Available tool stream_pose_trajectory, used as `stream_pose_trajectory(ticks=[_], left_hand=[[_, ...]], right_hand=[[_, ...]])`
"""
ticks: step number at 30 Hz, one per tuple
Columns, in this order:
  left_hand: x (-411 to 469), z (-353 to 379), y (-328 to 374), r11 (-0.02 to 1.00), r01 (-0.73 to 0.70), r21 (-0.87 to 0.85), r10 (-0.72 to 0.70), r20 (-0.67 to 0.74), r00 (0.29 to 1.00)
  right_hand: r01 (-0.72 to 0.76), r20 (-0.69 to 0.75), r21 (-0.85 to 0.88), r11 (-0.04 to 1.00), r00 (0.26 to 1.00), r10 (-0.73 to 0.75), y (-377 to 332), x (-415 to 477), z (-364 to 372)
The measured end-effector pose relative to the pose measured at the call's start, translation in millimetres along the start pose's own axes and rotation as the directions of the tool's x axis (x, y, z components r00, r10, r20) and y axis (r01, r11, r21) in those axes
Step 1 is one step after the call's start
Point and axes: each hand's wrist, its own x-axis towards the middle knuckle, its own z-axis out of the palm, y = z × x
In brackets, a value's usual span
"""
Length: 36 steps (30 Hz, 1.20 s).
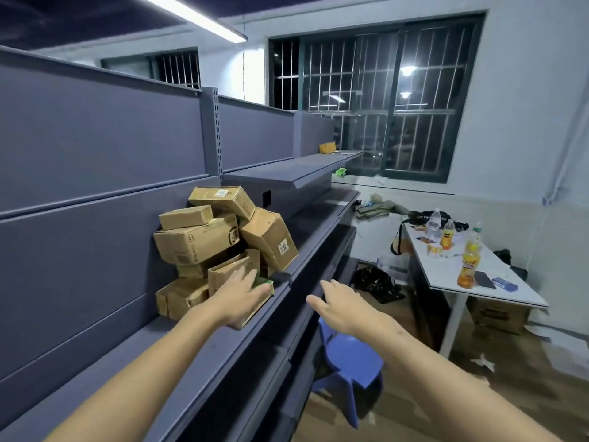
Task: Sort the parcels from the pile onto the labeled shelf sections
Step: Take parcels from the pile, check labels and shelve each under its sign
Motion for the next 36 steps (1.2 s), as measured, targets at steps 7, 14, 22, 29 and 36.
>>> stream_pose_trajectory(ticks=[7, 14, 22, 29, 36], left_hand=[[136, 15, 11, 0.978, 0.193, 0.083, -0.191, -0.034, 0.981], [208, -20, 18, 0.947, 0.306, 0.096, -0.284, -0.190, 0.940], [272, -73, -4, 0.950, 0.290, 0.119, -0.217, -0.415, 0.883], [326, -97, -27, 0.918, 0.379, 0.118, -0.295, -0.437, 0.850], [353, -97, -42, 0.913, 0.381, 0.150, -0.287, -0.429, 0.857]], right_hand=[[0.175, 0.042, 0.043, 0.984, 0.983, -0.177, 63, 162, -10], [0.331, -0.008, 0.179, 0.926, 0.942, -0.335, 57, 288, -38], [0.383, -0.041, 0.400, 0.832, 0.915, -0.402, -20, 388, -60], [0.335, 0.064, 0.407, 0.850, 0.918, -0.393, -66, 437, -39], [0.302, 0.050, 0.492, 0.817, 0.926, -0.373, -76, 454, -30]])
